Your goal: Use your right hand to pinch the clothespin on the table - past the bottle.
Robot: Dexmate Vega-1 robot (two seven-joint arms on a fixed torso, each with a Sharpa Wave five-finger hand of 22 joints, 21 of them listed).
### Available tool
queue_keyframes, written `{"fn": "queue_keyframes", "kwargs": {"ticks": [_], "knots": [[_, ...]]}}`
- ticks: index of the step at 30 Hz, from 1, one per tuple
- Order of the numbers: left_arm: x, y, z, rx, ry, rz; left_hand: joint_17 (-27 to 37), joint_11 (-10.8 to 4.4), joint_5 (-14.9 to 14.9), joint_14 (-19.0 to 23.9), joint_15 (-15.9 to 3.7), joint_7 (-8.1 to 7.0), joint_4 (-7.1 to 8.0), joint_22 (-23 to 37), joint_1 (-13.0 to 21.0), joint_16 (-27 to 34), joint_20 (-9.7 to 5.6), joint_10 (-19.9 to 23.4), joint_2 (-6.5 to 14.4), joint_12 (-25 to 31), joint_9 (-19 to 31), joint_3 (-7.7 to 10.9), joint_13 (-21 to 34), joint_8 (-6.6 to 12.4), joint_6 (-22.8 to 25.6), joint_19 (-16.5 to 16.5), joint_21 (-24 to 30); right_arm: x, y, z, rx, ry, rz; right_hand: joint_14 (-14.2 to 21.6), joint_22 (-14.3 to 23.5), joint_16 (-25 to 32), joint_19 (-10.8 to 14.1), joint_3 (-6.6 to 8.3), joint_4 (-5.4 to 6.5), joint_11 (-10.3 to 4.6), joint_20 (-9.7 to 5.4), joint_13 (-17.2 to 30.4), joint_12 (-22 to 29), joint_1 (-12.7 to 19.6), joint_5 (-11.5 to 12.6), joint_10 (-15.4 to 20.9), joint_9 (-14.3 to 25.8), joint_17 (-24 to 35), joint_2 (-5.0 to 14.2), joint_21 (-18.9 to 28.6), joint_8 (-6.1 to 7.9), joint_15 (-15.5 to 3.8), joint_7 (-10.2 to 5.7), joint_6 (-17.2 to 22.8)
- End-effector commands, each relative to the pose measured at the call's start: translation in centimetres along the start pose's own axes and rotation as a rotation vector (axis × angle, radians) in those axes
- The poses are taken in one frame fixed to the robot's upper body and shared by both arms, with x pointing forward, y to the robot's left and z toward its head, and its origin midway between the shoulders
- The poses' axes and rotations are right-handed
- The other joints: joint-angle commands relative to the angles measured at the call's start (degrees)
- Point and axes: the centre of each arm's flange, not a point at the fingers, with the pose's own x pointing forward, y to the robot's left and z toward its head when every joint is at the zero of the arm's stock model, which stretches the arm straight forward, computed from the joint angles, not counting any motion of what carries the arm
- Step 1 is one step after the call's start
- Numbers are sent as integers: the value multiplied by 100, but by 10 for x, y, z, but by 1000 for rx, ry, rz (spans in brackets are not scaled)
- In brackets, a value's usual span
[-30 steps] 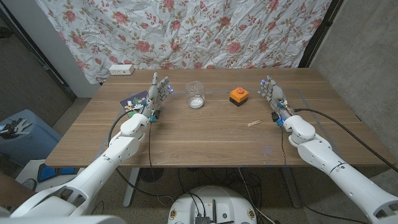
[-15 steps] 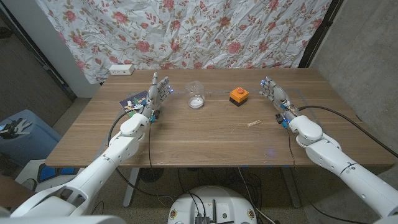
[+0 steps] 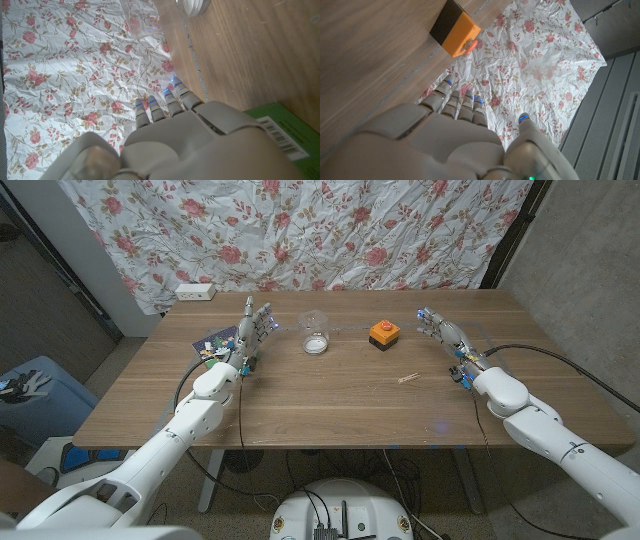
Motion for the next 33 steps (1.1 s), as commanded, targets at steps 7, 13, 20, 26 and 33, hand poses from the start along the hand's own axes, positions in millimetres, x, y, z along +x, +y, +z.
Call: {"fn": "queue_keyframes", "kwargs": {"ticks": [7,13,20,26,33], "knots": [[0,0,0,0,0,0,20,-38,22,47,-39,-49,32,13,19,28,-5,16,47,34,26,0,11,35,1,36,39,-9,-2,-2,-247,-100,109,10,22,26,-103,35,-87,-79,27,18,13,143,-36,3,18,4,16,-9,33,-75,-111,30],[0,0,0,0,0,0,20,-40,22,47,-43,-49,32,13,19,28,-9,13,47,33,26,0,11,35,1,39,40,-12,-3,0,-334,-131,142,0,23,20,-143,59,-134,-103,33,21,11,186,-44,-7,19,-2,27,-13,19,-70,-192,3],[0,0,0,0,0,0,20,-36,22,49,-44,-49,32,13,20,29,-5,16,47,35,26,0,11,36,1,33,38,-14,-5,6,-444,-153,190,-123,28,-26,-337,102,-248,-228,115,27,-24,273,-72,-141,22,-13,29,-36,-19,-31,-298,-131],[0,-1,-1,0,0,0,20,-38,22,50,-44,-49,32,13,20,29,-10,18,47,35,26,0,11,36,1,37,39,-16,-9,11,-550,-157,219,-285,34,-66,-483,125,-333,-289,215,33,-29,322,-98,-234,26,-4,15,-35,-35,83,-344,-263],[1,-1,-1,0,0,0,20,-44,22,49,-43,-49,32,13,20,29,-9,12,46,33,26,0,11,36,1,41,41,-21,-16,19,-661,-130,277,-476,38,-105,-648,196,-501,-323,290,42,-31,474,-111,-335,33,-7,-6,-35,-30,185,-389,-404]]}}
